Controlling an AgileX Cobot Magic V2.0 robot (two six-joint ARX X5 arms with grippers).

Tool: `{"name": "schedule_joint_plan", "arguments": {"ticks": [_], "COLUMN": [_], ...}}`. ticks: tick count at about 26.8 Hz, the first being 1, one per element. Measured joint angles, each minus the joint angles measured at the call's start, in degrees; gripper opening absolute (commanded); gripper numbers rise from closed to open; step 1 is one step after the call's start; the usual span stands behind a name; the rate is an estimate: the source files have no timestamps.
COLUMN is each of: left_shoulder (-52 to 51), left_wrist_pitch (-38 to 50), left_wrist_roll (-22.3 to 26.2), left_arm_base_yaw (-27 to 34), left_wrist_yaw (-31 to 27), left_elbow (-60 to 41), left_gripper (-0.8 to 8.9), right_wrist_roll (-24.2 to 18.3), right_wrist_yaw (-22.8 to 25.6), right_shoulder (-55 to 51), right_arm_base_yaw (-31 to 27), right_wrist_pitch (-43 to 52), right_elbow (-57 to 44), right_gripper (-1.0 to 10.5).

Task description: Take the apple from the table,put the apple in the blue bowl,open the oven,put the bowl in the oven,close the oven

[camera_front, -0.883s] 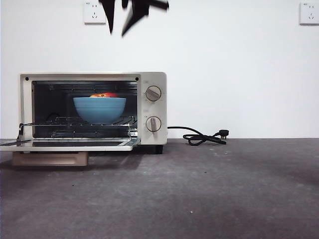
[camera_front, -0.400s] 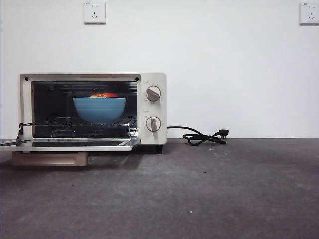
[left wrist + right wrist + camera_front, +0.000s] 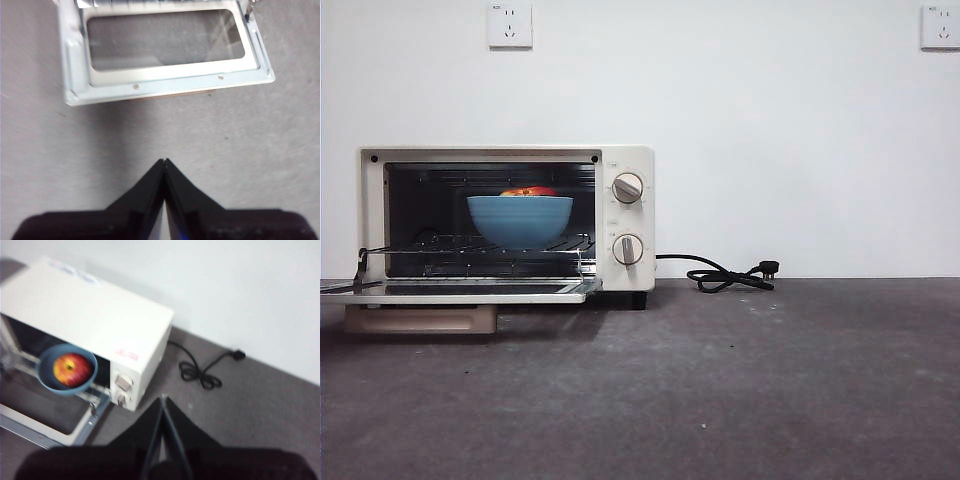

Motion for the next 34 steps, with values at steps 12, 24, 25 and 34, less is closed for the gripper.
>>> {"name": "schedule_joint_plan", "arguments": {"ticks": [12,24,25,34], "left_shoulder": [18.29,31.61,32.96,41.09], "left_wrist_pitch": [5.01,7.48,8.72,18.60], "left_wrist_roll": [-1.05,-2.40,-2.93,-9.88], "left_arm_base_yaw": [5.27,16.35,16.83,18.08], "left_wrist_yaw": [3.34,10.91,13.20,17.18], "left_elbow": [0.00,0.00,0.00,0.00], "left_gripper": [-0.09,-0.09,-0.09,-0.09], "right_wrist_roll": [1.55,13.38,15.12,22.88], "right_wrist_yaw": [-5.31,-5.92,-7.37,-15.41], "right_shoulder": [-26.51,-62.16,-65.48,-73.24], "right_arm_base_yaw": [0.09,0.09,0.09,0.09], "right_wrist_pitch": [0.02,7.02,8.46,14.69], "right_elbow": [-26.86,-76.78,-79.80,-85.96], "right_gripper": [0.0,0.0,0.0,0.0]}}
